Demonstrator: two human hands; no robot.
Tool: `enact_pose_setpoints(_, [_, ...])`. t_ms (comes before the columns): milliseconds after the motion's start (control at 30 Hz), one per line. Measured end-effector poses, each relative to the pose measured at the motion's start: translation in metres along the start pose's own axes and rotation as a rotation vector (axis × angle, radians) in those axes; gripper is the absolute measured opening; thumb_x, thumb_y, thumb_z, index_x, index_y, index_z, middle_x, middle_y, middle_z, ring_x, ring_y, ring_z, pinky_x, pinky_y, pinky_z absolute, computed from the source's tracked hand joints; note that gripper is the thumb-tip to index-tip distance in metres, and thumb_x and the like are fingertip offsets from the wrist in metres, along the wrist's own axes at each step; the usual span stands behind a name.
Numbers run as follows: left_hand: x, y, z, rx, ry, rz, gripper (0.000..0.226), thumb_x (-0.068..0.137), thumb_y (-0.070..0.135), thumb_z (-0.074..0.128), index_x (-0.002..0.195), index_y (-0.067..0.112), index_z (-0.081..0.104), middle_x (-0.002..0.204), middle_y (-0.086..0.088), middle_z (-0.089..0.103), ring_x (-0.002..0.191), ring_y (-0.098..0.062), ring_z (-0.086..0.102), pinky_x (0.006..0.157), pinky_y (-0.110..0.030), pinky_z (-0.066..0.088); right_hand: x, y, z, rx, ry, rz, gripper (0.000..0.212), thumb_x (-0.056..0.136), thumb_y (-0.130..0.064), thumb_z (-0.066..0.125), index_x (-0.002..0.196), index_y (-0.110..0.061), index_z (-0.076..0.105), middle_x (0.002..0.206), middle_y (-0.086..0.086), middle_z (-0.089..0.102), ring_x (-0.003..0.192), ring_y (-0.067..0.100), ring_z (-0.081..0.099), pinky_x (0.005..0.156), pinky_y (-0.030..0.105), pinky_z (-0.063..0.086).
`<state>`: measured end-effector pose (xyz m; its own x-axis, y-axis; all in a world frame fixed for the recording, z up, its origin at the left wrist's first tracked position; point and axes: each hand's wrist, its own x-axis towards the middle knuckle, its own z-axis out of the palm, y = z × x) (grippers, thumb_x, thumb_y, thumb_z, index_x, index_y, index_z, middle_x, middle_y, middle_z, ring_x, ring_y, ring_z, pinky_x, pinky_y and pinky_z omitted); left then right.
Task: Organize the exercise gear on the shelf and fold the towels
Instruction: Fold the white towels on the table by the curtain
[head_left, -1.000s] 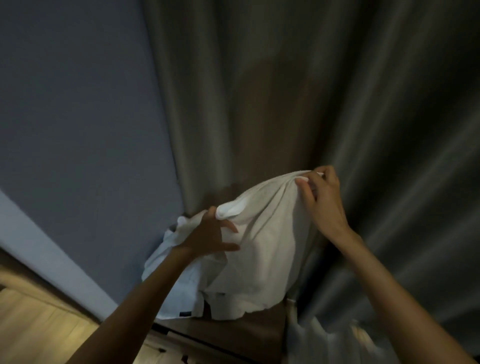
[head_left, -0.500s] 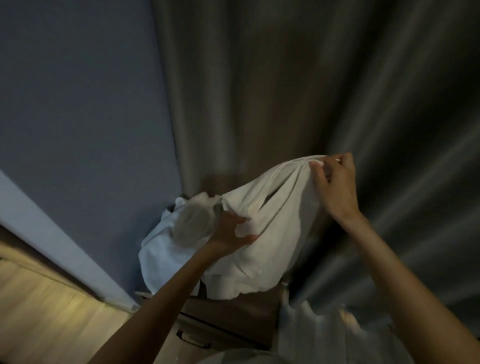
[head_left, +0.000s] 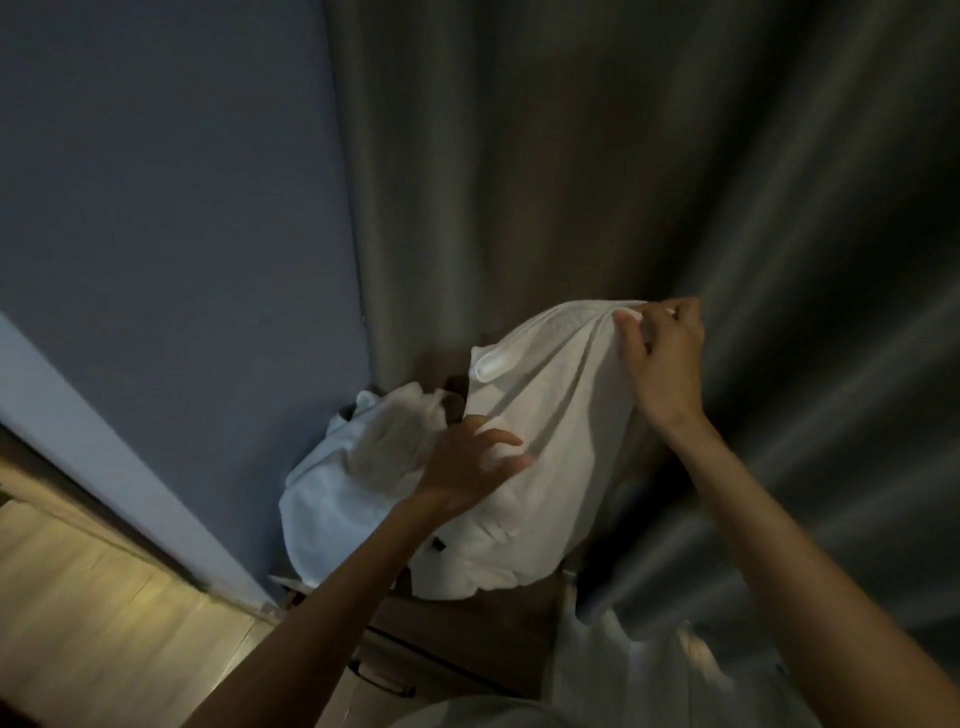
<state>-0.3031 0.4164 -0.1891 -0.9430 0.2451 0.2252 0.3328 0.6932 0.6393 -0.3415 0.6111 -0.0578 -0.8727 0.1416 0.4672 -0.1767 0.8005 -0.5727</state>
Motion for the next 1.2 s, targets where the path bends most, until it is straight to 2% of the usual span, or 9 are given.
enact_pose_setpoints(100, [-0.001, -0.002, 0.002, -0.172, -0.142, -0.131, 0.044, 0.075, 0.054, 0.071, 0.11, 0.029, 0.065, 0.133, 0.002, 0.041, 0.129, -0.018, 0.036, 0.106, -0.02, 0.024, 0.001, 0.003, 0.0, 0.007, 0.005, 0.018, 0.03, 0.099, -0.028, 0.048, 0.106, -0.005, 0.065, 0.12, 0.014, 0.045, 0.11, 0.026, 0.046, 0.093, 0.02, 0.03])
enact_pose_setpoints(267, [-0.007, -0.007, 0.017, -0.002, -0.336, -0.127, 0.07, 0.045, 0.094, 0.05, 0.104, 0.058, 0.043, 0.137, 0.02, 0.007, 0.139, -0.021, 0.008, 0.116, -0.049, 0.012, 0.003, 0.009, 0.001, -0.012, 0.033, 0.032, 0.031, 0.099, -0.029, 0.046, 0.106, -0.005, 0.065, 0.121, 0.014, 0.045, 0.11, 0.025, 0.046, 0.091, 0.015, 0.025])
enact_pose_setpoints(400, [-0.015, 0.0, 0.043, -0.051, -0.249, -0.242, 0.084, 0.04, 0.098, 0.045, 0.112, 0.057, 0.028, 0.137, 0.026, -0.004, 0.135, -0.009, -0.007, 0.114, -0.044, 0.0, 0.002, 0.01, 0.003, -0.012, 0.05, 0.055, 0.031, 0.099, -0.027, 0.046, 0.106, -0.004, 0.065, 0.121, 0.015, 0.045, 0.111, 0.027, 0.046, 0.092, 0.016, 0.025])
enact_pose_setpoints(467, [-0.012, 0.004, 0.051, 0.002, -0.193, -0.259, 0.096, 0.047, 0.094, 0.048, 0.125, 0.041, 0.03, 0.144, 0.012, 0.001, 0.136, -0.013, -0.003, 0.115, -0.04, 0.003, 0.001, 0.012, 0.002, -0.013, 0.052, 0.056, 0.03, 0.099, -0.026, 0.047, 0.106, -0.003, 0.065, 0.121, 0.016, 0.045, 0.111, 0.029, 0.046, 0.093, 0.018, 0.027])
enact_pose_setpoints(600, [-0.002, -0.006, 0.041, 0.059, -0.091, -0.269, 0.062, 0.079, 0.061, 0.062, 0.119, 0.015, 0.056, 0.138, -0.008, 0.04, 0.129, -0.025, 0.035, 0.106, -0.033, 0.024, 0.001, 0.019, -0.004, -0.019, 0.059, 0.087, 0.033, 0.099, -0.028, 0.046, 0.108, -0.002, 0.064, 0.123, 0.017, 0.044, 0.114, 0.032, 0.044, 0.101, 0.03, 0.031])
enact_pose_setpoints(767, [0.007, -0.025, -0.002, -0.05, -0.026, -0.34, 0.038, 0.085, 0.048, 0.064, 0.101, 0.014, 0.066, 0.089, 0.005, 0.059, 0.092, -0.018, 0.06, 0.074, -0.019, 0.034, -0.001, 0.03, -0.008, -0.07, 0.089, 0.118, 0.033, 0.099, -0.027, 0.046, 0.103, 0.001, 0.064, 0.121, 0.021, 0.044, 0.11, 0.037, 0.044, 0.1, 0.034, 0.031])
enact_pose_setpoints(867, [0.013, -0.03, -0.029, -0.231, 0.126, -0.395, 0.02, 0.08, 0.033, 0.074, 0.074, 0.02, 0.06, 0.065, 0.012, 0.054, 0.061, -0.006, 0.052, 0.052, -0.008, 0.036, -0.001, 0.035, -0.01, -0.068, 0.089, 0.139, 0.034, 0.1, -0.027, 0.046, 0.1, 0.002, 0.062, 0.121, 0.02, 0.043, 0.111, 0.037, 0.042, 0.101, 0.036, 0.033])
enact_pose_setpoints(1067, [0.016, -0.037, -0.062, -0.311, 0.123, -0.279, 0.015, 0.075, 0.005, 0.078, 0.085, 0.002, 0.067, 0.081, -0.004, 0.06, 0.063, 0.003, 0.054, 0.059, -0.003, 0.038, -0.002, 0.036, -0.016, 0.026, 0.029, 0.09, 0.032, 0.099, -0.029, 0.047, 0.099, -0.002, 0.063, 0.119, 0.016, 0.044, 0.111, 0.03, 0.045, 0.101, 0.03, 0.032])
enact_pose_setpoints(1200, [0.008, -0.029, -0.052, -0.291, 0.043, -0.218, 0.017, 0.073, 0.015, 0.081, 0.084, 0.012, 0.068, 0.081, 0.0, 0.064, 0.075, -0.001, 0.062, 0.073, -0.016, 0.051, -0.006, 0.036, -0.017, 0.039, 0.014, 0.064, 0.032, 0.099, -0.031, 0.046, 0.102, -0.004, 0.064, 0.12, 0.014, 0.045, 0.112, 0.027, 0.046, 0.102, 0.036, 0.037])
